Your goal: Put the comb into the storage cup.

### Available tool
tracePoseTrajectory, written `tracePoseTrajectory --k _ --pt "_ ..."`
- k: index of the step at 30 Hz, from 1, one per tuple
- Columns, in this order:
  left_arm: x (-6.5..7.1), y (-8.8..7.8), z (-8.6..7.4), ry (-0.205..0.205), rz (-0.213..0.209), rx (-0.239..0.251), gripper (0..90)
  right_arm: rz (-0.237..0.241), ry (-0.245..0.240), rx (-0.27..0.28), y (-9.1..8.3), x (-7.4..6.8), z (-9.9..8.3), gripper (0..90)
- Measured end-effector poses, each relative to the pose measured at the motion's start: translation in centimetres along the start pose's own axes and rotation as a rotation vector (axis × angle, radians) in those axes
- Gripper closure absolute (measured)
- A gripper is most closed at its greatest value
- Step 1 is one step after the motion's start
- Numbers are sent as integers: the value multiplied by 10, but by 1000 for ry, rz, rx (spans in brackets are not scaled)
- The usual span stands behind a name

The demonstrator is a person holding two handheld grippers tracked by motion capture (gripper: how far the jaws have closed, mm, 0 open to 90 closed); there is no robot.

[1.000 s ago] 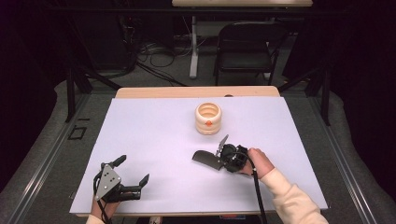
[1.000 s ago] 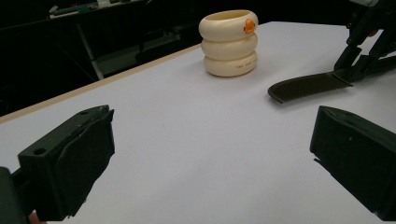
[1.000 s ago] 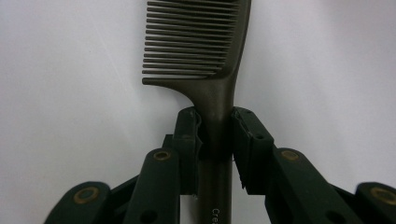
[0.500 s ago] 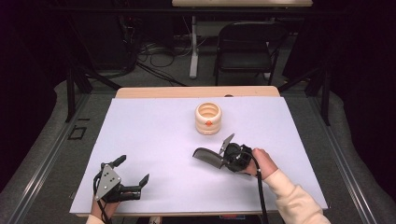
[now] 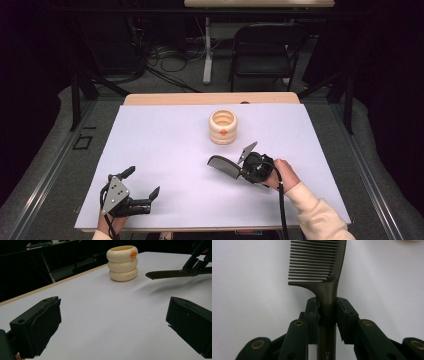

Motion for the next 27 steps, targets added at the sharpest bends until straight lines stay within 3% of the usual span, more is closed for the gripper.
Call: tracePoseTrajectory --k 27 --pt "0 -1 1 4 0 3 0 7 47 89 -12 5 1 722"
Point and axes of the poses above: each handheld gripper's, and its own axes: y roughly forward along the jaws, z roughly out of its top, x roughly to its right, the point moved 10 cm from there along y, roughly forward along the jaws, and after that the axes turned 1 degree about -y, right-handed, at the moved point
